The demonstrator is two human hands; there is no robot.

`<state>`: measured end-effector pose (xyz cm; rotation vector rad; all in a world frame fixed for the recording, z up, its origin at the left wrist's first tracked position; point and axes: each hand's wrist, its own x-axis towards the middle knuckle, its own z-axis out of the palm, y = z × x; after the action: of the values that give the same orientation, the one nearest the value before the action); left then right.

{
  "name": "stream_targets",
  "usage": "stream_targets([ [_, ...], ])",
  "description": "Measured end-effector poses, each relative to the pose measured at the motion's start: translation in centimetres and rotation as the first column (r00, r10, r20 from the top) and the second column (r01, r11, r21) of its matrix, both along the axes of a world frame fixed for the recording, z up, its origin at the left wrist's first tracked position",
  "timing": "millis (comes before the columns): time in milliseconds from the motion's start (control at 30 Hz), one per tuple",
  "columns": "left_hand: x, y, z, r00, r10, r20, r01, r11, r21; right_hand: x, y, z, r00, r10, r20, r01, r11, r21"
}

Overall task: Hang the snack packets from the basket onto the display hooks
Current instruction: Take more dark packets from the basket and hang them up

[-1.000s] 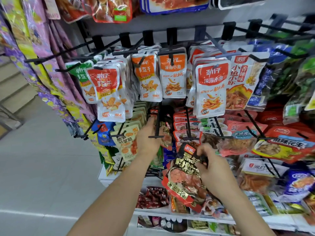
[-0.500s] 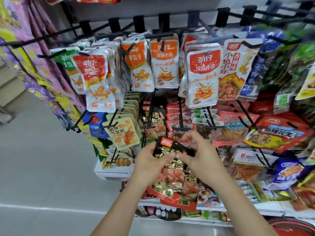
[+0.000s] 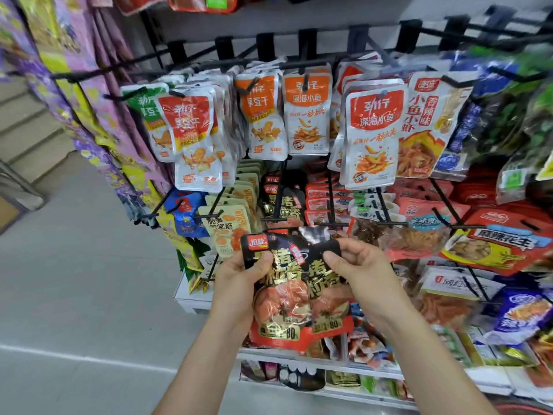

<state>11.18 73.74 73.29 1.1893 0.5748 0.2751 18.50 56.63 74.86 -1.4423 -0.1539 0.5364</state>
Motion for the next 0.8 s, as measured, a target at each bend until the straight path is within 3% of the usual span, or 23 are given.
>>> stream_targets([
  [100, -0.6, 0.3, -0.2, 1.0, -0.005, -0.005, 0.005, 0.999, 0.033, -0.5, 0.7, -0.5, 0.997, -0.074, -0.035, 0.074, 0.997, 0.013],
  [267, -0.7, 0.4, 0.0, 1.0, 0.007, -0.02, -0.005, 0.995, 0.099, -1.1, 1.5, -0.6, 0.998, -0.06, -0.013, 0.06, 0.998, 0.017],
  [333, -0.6, 0.5, 0.0, 0.996, 0.094, 0.008, -0.095, 0.987, 0.133, -1.1, 1.7, -0.7, 0.993, -0.096, 0.073, 0.1, 0.993, -0.059],
  [400, -0.5, 1.1, 0.1, 0.979, 0.198, 0.051, -0.203, 0.97, 0.134, -1.1, 1.7, -1.2, 0.957, -0.09, 0.275, 0.155, 0.962, -0.223],
  [500, -0.2, 2.1, 0.4, 0.987, 0.159, 0.036, -0.163, 0.954, 0.25, -1.1, 1.6, -2.0, 0.857, 0.056, 0.512, 0.192, 0.887, -0.419],
  [667, 1.5, 2.1, 0.3, 0.995, 0.09, -0.042, -0.068, 0.923, 0.379, -0.7, 1.7, -2.8, 0.783, 0.263, 0.563, 0.197, 0.754, -0.626],
  [800, 3.7, 1.5, 0.8, 0.992, 0.121, -0.033, -0.097, 0.908, 0.408, -0.3, 1.6, -3.5, 0.815, 0.196, 0.545, 0.196, 0.792, -0.579],
])
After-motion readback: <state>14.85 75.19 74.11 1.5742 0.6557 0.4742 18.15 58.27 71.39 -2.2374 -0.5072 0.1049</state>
